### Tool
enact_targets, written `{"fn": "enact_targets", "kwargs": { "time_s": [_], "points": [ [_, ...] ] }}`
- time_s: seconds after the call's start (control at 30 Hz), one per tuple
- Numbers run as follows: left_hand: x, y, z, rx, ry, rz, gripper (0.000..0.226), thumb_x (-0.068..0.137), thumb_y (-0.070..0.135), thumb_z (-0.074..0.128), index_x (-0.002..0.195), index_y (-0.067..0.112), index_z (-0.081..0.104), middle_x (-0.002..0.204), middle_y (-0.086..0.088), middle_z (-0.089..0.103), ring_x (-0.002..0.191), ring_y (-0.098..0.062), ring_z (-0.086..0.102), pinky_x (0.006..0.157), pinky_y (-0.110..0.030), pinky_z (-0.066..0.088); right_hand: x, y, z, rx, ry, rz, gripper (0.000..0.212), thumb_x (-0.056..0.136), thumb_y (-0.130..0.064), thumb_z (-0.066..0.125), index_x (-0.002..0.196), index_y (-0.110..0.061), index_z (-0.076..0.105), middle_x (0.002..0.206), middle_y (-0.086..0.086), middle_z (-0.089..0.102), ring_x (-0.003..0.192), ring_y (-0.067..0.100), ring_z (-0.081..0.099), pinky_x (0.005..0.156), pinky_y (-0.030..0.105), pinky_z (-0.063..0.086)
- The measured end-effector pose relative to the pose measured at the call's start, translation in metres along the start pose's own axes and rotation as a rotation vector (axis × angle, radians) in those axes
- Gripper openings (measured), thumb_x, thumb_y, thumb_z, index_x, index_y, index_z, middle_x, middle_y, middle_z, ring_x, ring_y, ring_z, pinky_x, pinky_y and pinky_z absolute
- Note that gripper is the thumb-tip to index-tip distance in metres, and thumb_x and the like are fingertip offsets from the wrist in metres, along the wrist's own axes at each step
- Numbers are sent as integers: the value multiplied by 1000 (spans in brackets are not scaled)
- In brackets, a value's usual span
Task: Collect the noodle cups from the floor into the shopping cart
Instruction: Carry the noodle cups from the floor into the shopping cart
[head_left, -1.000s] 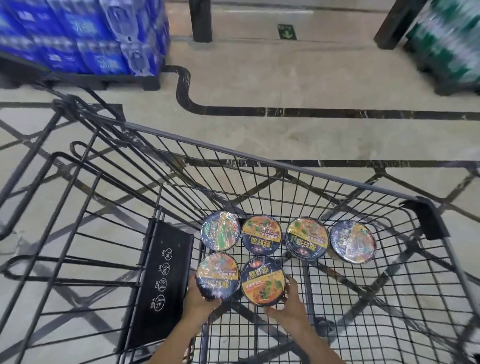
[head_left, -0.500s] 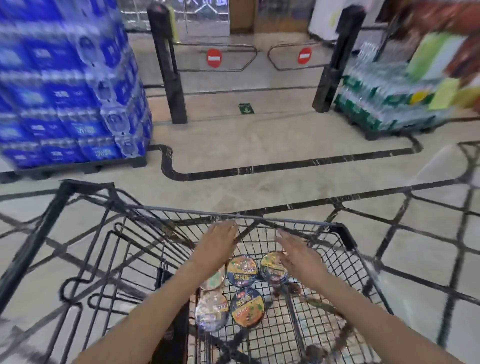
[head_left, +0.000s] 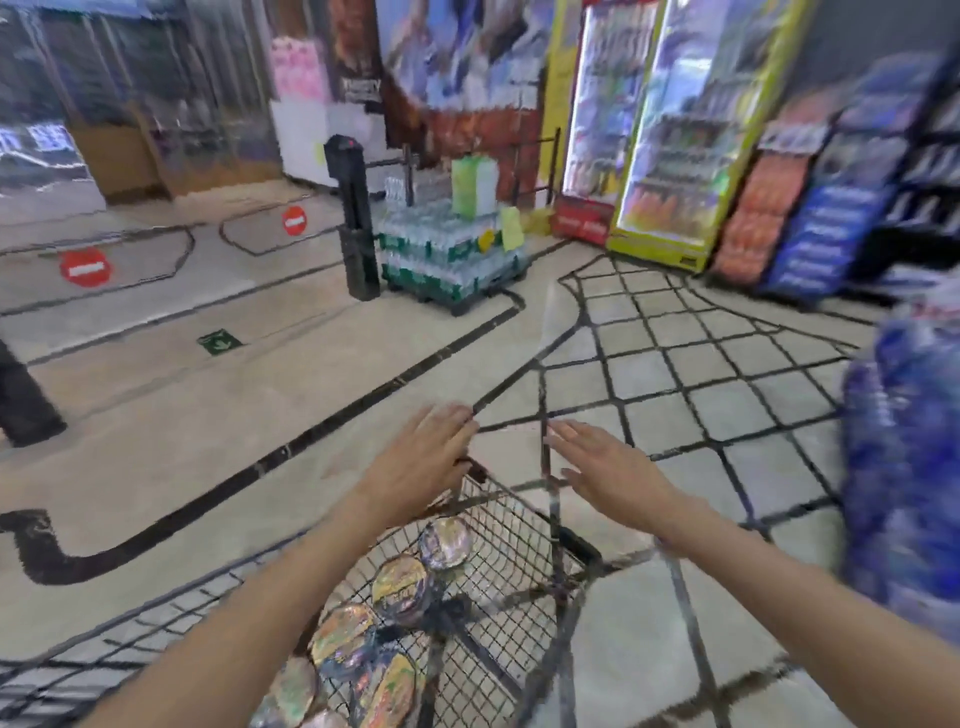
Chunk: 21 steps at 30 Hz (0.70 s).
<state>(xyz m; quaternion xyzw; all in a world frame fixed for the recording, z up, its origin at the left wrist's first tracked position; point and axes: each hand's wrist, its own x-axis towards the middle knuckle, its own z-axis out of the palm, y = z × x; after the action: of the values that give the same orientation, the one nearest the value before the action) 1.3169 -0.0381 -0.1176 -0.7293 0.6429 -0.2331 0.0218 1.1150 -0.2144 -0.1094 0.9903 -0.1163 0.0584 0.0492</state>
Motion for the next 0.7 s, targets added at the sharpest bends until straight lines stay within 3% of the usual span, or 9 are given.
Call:
{"fn": "enact_targets", "kwargs": {
  "time_s": [0.07, 0.13, 0.23, 0.33, 0.4, 0.47, 0.57, 0.63, 0.7],
  "points": [
    [34, 34, -13, -22, 45, 119, 51, 90, 40, 44, 128, 8, 58, 135, -10, 56, 126, -23, 53, 104, -45, 39, -54, 27, -12, -39, 38, 113, 44, 84, -25, 67, 124, -9, 61, 133, 9, 58, 122, 23, 56, 97, 36, 48],
    [69, 78, -32, -51, 103, 243, 55, 91, 41, 33, 126, 9, 60, 133, -9, 58, 123, -21, 55, 102, -44, 41, -117, 52, -25, -75, 15, 234, 47, 75, -23, 78, 118, -8, 66, 126, 9, 63, 115, 23, 61, 90, 36, 52],
    [117, 165, -68, -73, 200, 445, 59, 90, 42, 28, 122, 7, 64, 129, -9, 61, 120, -21, 57, 99, -41, 45, -226, 82, -47, -94, 6, 421, 43, 89, -27, 51, 125, -6, 61, 132, 9, 59, 121, 23, 57, 96, 39, 51],
    [151, 276, -112, -110, 260, 653, 61, 90, 42, 27, 121, 5, 64, 128, -10, 62, 120, -22, 57, 100, -39, 45, -360, 94, -69, -195, -60, 632, 50, 91, -33, 32, 118, -6, 65, 124, 9, 64, 115, 24, 61, 93, 37, 52],
    [160, 359, -146, -134, 308, 800, 60, 88, 41, 29, 116, 3, 67, 123, -12, 65, 115, -23, 61, 97, -38, 47, -456, 85, -84, -270, -148, 765, 60, 101, -37, 17, 116, -6, 67, 124, 9, 64, 115, 24, 61, 100, 34, 41],
    [157, 448, -184, -179, 360, 948, 59, 85, 40, 33, 111, 2, 69, 119, -12, 67, 110, -23, 64, 99, -39, 39, -556, 66, -95, -321, -182, 896, 66, 102, -36, 11, 114, -6, 68, 122, 10, 66, 112, 24, 63, 98, 32, 35],
    [131, 583, -243, -222, 465, 1133, 57, 82, 39, 34, 105, 4, 72, 114, -10, 69, 107, -21, 66, 97, -36, 32, -698, 17, -118, -347, -169, 1166, 49, 92, -34, 35, 113, -4, 68, 119, 11, 67, 110, 27, 64, 98, 36, 42],
    [100, 666, -283, -237, 503, 1257, 56, 83, 40, 34, 108, 6, 71, 117, -9, 68, 110, -20, 64, 98, -37, 32, -782, -26, -137, -384, -162, 1322, 40, 91, -31, 48, 112, -4, 69, 119, 13, 67, 109, 28, 65, 89, 38, 53],
    [64, 741, -318, -250, 527, 1372, 57, 84, 41, 33, 108, 5, 71, 116, -10, 68, 109, -21, 65, 98, -37, 31, -853, -77, -155, -400, -203, 1485, 42, 75, -25, 77, 110, -4, 70, 117, 12, 68, 107, 27, 66, 83, 40, 55]
  ]
}}
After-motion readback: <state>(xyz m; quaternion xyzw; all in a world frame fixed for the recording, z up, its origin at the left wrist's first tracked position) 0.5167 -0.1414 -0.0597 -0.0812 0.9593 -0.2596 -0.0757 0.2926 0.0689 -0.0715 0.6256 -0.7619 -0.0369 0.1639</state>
